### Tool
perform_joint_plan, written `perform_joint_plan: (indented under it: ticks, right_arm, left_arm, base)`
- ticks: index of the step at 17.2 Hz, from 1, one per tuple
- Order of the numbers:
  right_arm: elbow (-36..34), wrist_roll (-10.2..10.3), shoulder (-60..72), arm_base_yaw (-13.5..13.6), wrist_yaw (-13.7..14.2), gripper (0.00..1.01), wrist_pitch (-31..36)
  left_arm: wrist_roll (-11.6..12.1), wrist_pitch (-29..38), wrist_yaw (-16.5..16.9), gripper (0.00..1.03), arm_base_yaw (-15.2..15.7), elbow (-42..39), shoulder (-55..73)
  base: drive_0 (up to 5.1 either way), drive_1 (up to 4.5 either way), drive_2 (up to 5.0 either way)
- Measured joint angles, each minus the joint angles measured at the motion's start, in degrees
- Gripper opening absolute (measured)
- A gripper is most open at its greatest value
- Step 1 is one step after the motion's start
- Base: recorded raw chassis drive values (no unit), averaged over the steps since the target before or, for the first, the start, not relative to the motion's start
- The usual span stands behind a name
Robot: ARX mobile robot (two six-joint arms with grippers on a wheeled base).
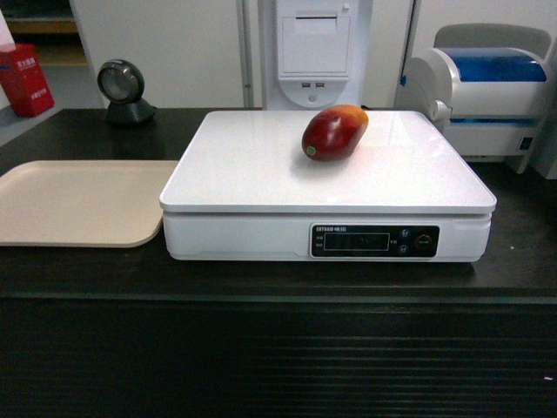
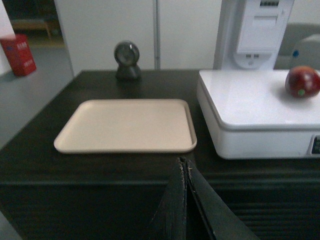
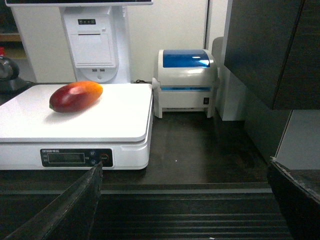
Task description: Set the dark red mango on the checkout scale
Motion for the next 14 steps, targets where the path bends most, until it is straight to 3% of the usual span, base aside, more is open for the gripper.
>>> perform_joint_plan:
  ticks: [4,7,8,9,14]
  right_arm:
    - [0.00,0.02,0.00,0.00,-0.02,0.98,0.00]
    - [0.00,0.02,0.00,0.00,-0.02,0.98,0.00]
    - [0.00,0.02,0.00,0.00,-0.02,0.98,0.00]
    - [0.00,0.02,0.00,0.00,-0.02,0.98,0.00]
    - [0.00,0.02,0.00,0.00,-0.02,0.98,0.00]
  left_arm:
    - [0.00,0.61,0.04,0.02,-0.04,0.00,-0.76]
    - [0.02,0.59,0.02,0.37,-0.04,0.00,-0.76]
    - [0.02,0.59,0.02,0.72,-0.04,0.00,-0.76]
    - [0.04,0.59,0.02,0.97,-0.04,0.00,-0.76]
    - [0.04,0.59,0.02,0.98,-0.04,0.00,-0.76]
  base:
    - [0.0,0.00,0.0]
    - [0.0,0.00,0.0]
    - [0.0,0.00,0.0]
    - [0.0,0.00,0.0]
    - [0.0,0.00,0.0]
